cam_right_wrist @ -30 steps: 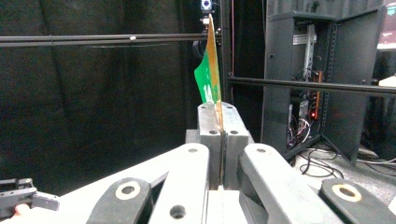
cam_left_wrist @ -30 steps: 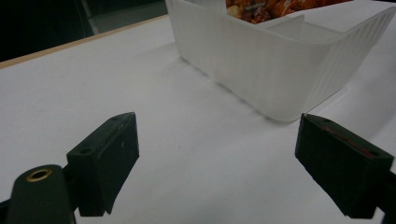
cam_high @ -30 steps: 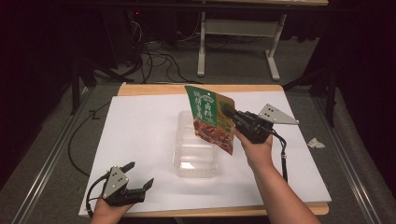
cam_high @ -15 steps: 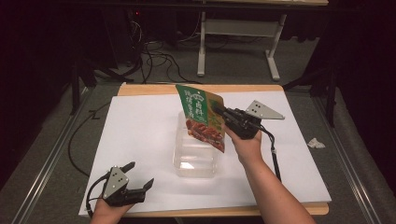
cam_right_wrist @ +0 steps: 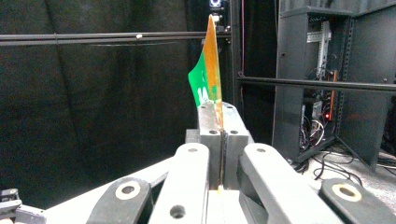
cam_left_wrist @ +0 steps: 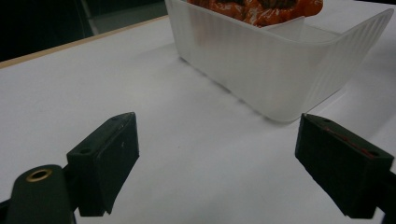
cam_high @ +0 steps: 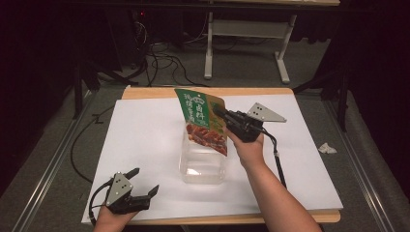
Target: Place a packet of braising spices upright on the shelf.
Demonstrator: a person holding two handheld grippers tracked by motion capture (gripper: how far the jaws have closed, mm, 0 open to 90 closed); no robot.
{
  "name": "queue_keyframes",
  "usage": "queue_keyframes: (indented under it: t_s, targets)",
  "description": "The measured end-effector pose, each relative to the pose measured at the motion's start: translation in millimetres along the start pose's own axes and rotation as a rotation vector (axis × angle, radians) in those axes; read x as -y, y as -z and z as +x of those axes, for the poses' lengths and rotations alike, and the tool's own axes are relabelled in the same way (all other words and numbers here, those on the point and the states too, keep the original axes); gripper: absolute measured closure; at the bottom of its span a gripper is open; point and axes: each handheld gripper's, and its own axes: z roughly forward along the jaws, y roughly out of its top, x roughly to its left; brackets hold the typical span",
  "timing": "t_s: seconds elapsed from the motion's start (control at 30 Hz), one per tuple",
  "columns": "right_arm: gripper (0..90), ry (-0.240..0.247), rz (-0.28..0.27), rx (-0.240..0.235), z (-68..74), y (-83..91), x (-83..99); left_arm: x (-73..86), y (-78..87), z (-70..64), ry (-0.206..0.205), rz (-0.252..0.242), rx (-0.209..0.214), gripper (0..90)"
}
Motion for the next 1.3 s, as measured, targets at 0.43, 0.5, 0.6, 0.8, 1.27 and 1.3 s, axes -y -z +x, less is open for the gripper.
queue_keyframes:
  t_s: [0.43, 0.5, 0.6, 0.8, 1.27, 1.3]
  targets:
    - [90.0, -0.007, 0.009, 0.012, -2.4, -6.7, 10.9, 0.3, -0.3, 0.0, 0.000, 0.002, 0.002, 14.2]
    - [90.0, -0.008, 0.010, 0.012, -2.6, -6.3, 11.1, 0.3, -0.4, 0.0, -0.003, 0.003, 0.000, 14.2]
    - [90.0, -0.003, 0.016, 0.014, -1.5, -6.6, 11.2, 0.2, -0.6, -0.2, -0.004, 0.003, 0.001, 14.2]
    - [90.0, 0.006, 0.037, 0.018, -0.9, -8.1, 14.0, 0.1, -0.6, -0.3, -0.005, 0.003, 0.002, 14.2]
    - [90.0, 0.003, 0.050, 0.028, -3.3, -3.1, 22.8, 0.1, -1.1, -0.9, -0.006, 0.006, 0.008, 14.2]
    - [90.0, 0.002, 0.050, 0.029, -3.4, -2.0, 23.4, 0.1, -1.4, -1.1, -0.006, 0.005, 0.007, 14.2]
